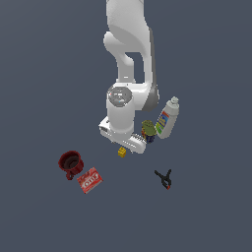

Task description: Pick up a designated object from a clutter of objects.

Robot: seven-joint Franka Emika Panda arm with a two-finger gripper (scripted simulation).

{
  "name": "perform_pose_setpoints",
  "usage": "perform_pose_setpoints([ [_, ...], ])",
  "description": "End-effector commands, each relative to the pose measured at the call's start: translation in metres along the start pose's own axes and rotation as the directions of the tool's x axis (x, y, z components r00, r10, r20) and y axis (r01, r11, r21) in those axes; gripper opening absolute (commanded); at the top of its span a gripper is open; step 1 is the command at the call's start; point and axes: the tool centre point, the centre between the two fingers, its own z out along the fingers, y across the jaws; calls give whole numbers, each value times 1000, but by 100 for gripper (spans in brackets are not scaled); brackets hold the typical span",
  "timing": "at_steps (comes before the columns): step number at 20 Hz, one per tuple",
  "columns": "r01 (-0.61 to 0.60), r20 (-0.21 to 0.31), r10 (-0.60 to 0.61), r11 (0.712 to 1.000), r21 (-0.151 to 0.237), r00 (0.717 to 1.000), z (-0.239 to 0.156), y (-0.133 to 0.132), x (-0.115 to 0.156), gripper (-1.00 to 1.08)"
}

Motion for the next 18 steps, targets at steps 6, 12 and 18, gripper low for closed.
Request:
perform_pose_setpoints([
  [6,-52,-3,52,999,-5,999,22,6,-3,100],
  [12,-49,-2,49,999,-5,999,25,6,-3,100],
  [18,-51,-2,51,999,-5,999,50,7,-3,100],
])
